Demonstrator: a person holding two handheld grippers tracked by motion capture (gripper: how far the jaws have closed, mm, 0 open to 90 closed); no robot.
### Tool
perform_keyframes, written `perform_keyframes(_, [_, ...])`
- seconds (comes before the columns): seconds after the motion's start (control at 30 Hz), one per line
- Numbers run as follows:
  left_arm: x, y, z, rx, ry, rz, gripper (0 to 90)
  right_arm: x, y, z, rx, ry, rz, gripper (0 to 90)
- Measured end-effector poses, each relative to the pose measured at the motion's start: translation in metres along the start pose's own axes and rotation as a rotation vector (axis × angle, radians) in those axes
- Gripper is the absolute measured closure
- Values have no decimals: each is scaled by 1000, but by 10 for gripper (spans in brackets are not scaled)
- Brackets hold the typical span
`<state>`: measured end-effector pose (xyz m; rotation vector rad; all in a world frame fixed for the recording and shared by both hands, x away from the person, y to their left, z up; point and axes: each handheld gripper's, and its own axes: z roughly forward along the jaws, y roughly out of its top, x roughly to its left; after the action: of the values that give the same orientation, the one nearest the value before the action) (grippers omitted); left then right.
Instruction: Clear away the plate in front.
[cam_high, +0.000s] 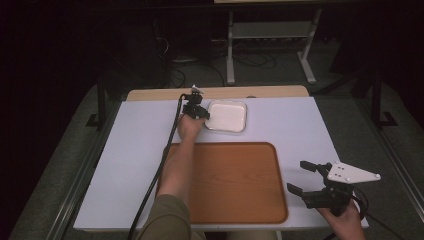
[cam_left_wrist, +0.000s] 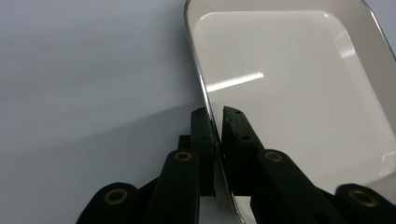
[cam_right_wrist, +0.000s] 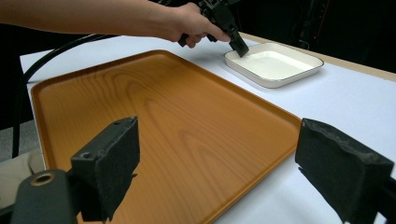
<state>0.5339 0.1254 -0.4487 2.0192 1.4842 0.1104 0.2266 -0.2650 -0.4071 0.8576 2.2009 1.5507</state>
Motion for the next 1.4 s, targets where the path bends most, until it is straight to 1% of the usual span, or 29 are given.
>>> perform_keyframes(0.1, [1,0,1,-8,-18,-23,858,0,0,-1,-3,-1,2,131])
perform_keyframes(0.17, [2,-1,2,-17,-39,-50,875,-1,0,-1,-4,-1,4,132])
perform_keyframes(0.2, [2,-1,2,-17,-39,-50,884,-1,0,-1,-4,-1,4,132])
perform_keyframes(0.23, [3,-1,3,-23,-53,-66,889,-1,0,-2,-8,-3,6,131])
perform_keyframes(0.33, [3,-1,3,-28,-59,-78,891,-1,-1,-3,-11,-3,7,131])
perform_keyframes(0.37, [5,-1,3,-39,-79,-98,892,-1,-1,-3,-11,-2,7,131])
perform_keyframes(0.67, [5,0,1,-48,-79,-107,892,-1,-1,-3,-12,-3,11,131])
perform_keyframes(0.87, [5,1,-1,-59,-90,-113,893,-1,-1,-4,-15,-5,12,131])
perform_keyframes(0.9, [5,1,-3,-69,-97,-116,893,-1,-1,-5,-17,-5,11,131])
perform_keyframes(1.07, [5,3,-7,-82,-105,-117,893,-1,-2,-5,-20,-5,13,131])
perform_keyframes(1.3, [5,5,-19,-104,-116,-102,893,0,-2,-5,-16,-7,12,131])
perform_keyframes(1.4, [5,5,-22,-110,-116,-97,893,0,-2,-5,-16,-6,12,131])
